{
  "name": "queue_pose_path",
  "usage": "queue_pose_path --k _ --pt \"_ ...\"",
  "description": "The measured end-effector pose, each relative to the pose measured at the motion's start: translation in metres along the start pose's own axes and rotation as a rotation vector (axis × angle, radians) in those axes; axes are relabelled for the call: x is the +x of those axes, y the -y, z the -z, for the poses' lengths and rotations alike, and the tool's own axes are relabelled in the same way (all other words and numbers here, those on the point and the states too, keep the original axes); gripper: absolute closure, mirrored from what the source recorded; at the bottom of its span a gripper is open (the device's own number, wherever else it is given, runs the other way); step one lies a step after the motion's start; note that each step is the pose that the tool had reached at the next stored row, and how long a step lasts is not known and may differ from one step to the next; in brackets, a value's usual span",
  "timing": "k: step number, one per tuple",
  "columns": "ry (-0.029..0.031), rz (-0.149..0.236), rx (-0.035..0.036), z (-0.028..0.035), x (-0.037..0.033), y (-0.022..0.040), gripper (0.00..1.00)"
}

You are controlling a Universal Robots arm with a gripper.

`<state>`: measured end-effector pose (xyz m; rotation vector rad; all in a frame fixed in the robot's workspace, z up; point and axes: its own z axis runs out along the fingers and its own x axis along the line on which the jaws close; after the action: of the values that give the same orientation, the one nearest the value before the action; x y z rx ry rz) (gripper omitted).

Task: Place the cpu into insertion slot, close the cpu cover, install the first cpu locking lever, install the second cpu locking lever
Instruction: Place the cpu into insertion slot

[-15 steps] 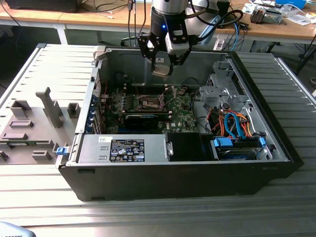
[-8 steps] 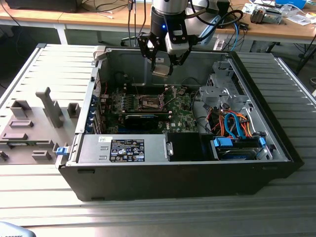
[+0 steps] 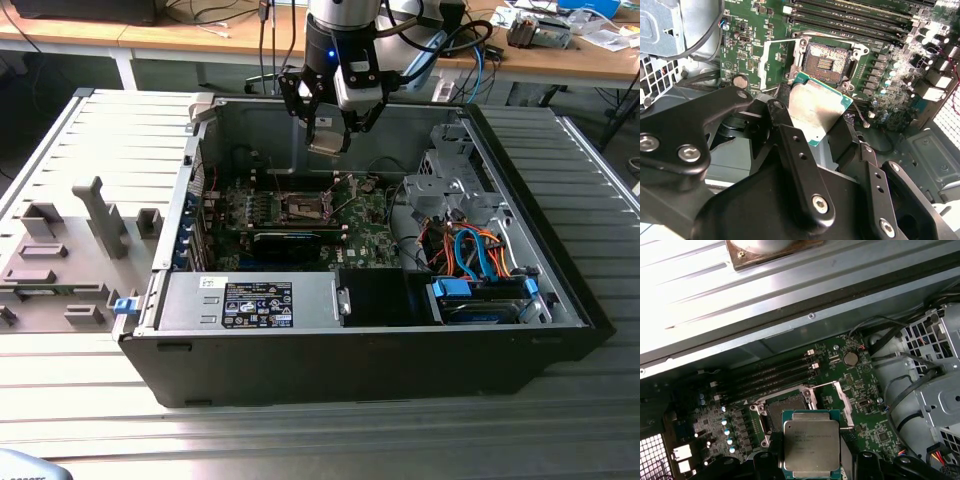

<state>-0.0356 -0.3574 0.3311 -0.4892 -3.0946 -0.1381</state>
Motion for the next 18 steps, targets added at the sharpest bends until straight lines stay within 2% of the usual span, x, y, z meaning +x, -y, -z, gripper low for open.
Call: queue_pose_path --k 18 --pt "0.0009 -0.011 -0.0002 0.0000 0.0000 0.0000 0.46"
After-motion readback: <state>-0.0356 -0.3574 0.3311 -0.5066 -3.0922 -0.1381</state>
